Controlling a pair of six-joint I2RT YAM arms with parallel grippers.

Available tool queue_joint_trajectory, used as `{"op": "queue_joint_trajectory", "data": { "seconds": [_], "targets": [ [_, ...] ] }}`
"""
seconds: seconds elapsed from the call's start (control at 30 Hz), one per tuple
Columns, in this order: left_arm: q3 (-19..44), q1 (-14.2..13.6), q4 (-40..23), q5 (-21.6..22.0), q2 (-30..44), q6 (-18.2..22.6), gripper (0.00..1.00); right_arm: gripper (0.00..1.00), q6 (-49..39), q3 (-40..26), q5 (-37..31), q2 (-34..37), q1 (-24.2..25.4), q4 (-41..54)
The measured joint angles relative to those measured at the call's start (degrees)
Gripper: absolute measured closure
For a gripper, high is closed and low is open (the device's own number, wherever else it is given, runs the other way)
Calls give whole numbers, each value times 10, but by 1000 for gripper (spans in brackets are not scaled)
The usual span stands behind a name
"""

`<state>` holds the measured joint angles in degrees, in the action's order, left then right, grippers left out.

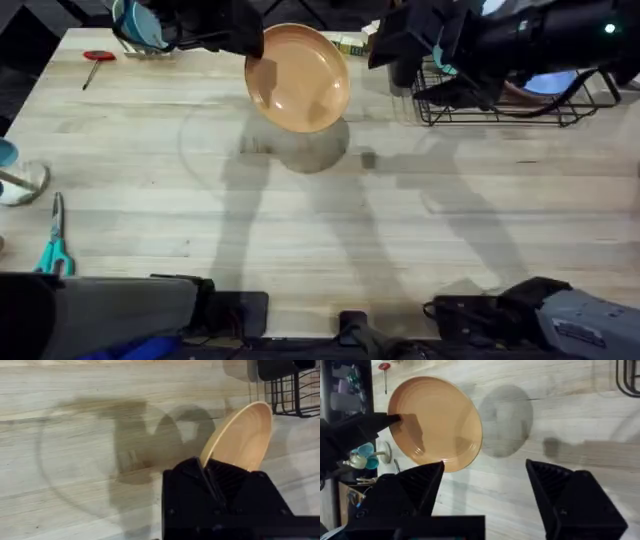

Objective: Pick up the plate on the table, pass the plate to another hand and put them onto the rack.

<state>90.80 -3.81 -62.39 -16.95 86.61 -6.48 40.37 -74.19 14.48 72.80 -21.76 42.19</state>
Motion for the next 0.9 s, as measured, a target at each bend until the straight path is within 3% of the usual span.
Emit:
{"op": "queue_joint_trajectory", "data": {
  "seconds": [0.47,0.9],
  "targets": [
    [0,0,0,0,0,0,961,8,23,0,2,3,-2,-1],
    [0,0,0,0,0,0,961,9,28,0,2,76,-19,-29]
  ]
}}
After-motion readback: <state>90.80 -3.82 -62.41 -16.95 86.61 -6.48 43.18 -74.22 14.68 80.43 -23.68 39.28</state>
